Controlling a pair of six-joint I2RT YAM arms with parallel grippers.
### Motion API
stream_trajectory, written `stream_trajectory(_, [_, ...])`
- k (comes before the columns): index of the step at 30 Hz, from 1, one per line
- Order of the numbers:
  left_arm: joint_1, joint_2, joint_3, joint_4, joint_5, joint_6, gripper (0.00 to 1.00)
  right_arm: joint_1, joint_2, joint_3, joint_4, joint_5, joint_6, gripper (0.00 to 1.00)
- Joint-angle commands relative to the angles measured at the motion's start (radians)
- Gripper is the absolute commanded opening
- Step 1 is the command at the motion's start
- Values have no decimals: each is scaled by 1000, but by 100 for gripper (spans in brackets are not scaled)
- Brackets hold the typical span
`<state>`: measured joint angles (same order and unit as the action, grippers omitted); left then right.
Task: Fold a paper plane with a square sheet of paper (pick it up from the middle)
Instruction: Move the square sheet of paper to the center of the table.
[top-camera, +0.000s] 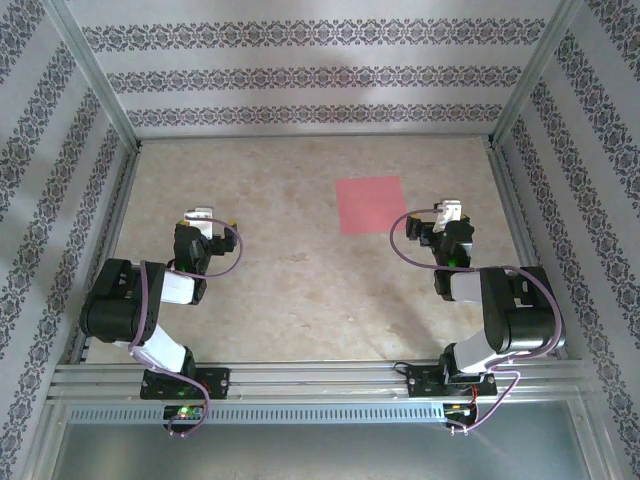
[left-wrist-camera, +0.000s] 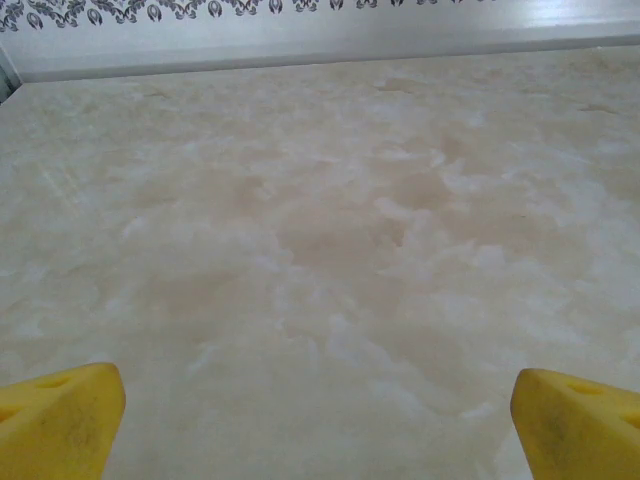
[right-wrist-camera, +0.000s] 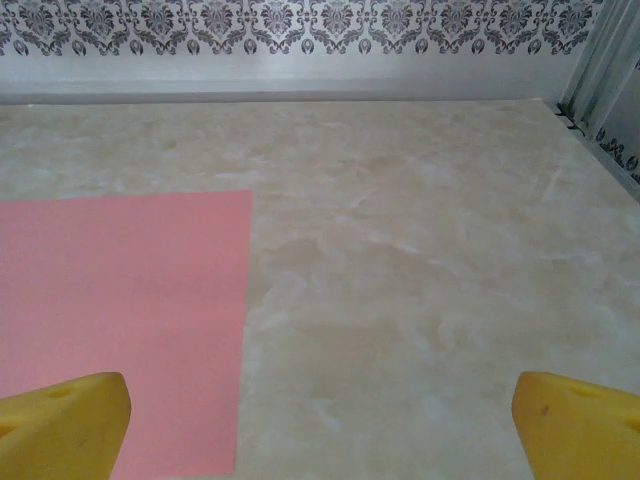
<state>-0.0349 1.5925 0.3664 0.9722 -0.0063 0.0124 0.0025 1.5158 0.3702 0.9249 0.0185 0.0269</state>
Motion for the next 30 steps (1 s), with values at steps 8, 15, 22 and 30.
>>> stream_trajectory(8, [16,-2,14,-11,15,11,99,7,11,4,22,14,10,98])
stream_trajectory(15, [16,0,12,-4,13,14,99,7,11,6,20,15,10,98])
stream_trajectory(22, [17,-2,17,-15,16,10,99,7,12,6,20,17,9,98])
stream_trajectory(30, [20,-1,19,-18,16,8,99,7,11,6,20,16,9,98])
